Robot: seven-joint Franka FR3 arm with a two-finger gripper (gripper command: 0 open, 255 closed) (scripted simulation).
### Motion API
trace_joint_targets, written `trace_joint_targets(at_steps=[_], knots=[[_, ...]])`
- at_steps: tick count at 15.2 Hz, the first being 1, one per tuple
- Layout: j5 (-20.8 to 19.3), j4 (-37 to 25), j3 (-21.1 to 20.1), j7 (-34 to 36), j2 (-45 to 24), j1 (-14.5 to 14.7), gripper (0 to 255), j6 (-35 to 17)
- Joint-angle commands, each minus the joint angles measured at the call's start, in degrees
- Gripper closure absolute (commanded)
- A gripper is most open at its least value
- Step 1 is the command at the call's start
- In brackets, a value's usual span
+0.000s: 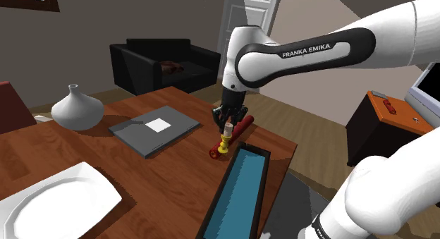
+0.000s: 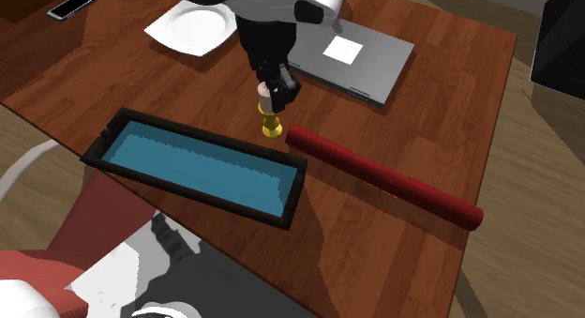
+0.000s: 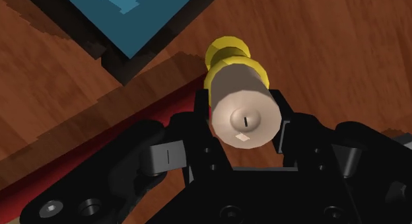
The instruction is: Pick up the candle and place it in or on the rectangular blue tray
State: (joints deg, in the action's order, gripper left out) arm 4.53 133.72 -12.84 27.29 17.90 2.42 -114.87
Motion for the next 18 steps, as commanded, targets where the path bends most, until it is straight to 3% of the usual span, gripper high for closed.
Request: trace_joint_targets(at_steps=[1,15,18], knots=[[0.0,-0.97,0.17,-0.14,0.54,-0.04,255,1.53],[-0.15,-10.07,0.81,-0.2,2.21,-0.21,255,12.3],[1.36,-6.52,-0.06,1.29,7.98,1.1,255,14.37]])
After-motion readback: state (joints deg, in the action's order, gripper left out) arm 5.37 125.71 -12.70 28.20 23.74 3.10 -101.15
